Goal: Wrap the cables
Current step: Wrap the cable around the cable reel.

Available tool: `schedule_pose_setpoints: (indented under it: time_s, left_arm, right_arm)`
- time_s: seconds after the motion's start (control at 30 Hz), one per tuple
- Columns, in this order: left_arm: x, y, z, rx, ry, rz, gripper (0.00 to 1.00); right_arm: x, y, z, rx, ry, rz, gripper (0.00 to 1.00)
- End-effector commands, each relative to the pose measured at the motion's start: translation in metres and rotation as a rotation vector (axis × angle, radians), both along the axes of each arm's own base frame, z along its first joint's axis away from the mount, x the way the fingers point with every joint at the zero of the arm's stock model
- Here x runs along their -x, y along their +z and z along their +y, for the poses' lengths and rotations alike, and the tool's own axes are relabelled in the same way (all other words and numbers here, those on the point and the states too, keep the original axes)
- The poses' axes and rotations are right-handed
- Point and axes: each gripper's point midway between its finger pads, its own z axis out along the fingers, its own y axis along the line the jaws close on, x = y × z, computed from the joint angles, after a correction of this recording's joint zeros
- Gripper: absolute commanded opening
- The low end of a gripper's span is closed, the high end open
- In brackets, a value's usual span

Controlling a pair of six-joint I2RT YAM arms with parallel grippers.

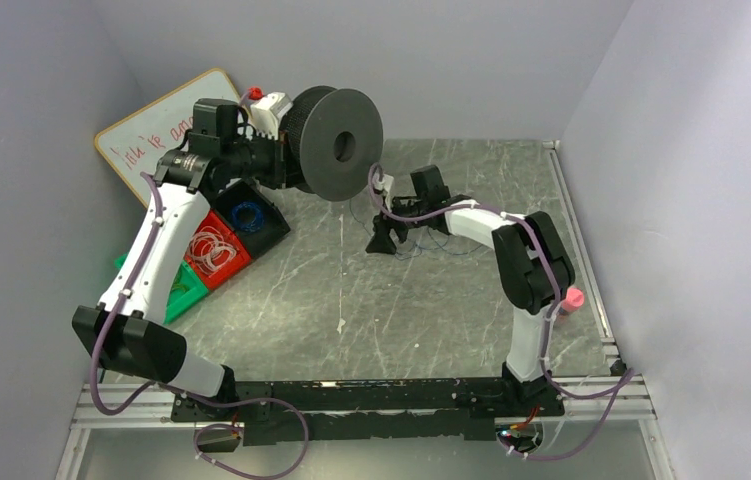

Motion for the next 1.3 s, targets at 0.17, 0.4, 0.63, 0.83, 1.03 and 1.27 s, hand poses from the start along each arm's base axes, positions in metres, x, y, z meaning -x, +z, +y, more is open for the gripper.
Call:
schedule_pose_setpoints:
  time_s: [0.17,0.4,0.63,0.83,1.03,1.27]
  left_arm:
    - [0.016,0.055,-0.010,0.090,-0.070,-0.156,0.02]
    - [0.020,0.057,-0.009,0.084,-0.080,-0.168,0.02]
    - [0.030,0.049,-0.006,0.034,-0.141,-0.212,0.02]
    - [0.031,0.037,-0.001,-0.054,-0.164,-0.262,0.02]
    - [0.018,0.004,-0.003,-0.286,-0.134,-0.341,0.02]
    - [-0.006,-0.042,-0.001,-0.510,-0.043,-0.385,0.02]
  right_arm:
    - [-0.011,-0.010,0.016,0.024,-0.018,-0.007,0.72]
    - [0.001,-0.015,0.021,-0.013,0.052,0.207,0.00]
    - [-0.034,0.022,-0.017,-0.117,-0.084,0.371,0.00]
    - [-0.072,0.066,-0.073,-0.198,-0.247,0.377,0.00]
    - [-0.082,0.111,-0.103,-0.232,-0.306,0.341,0.00]
    - [-0.067,0.177,-0.113,-0.313,-0.303,0.348,0.00]
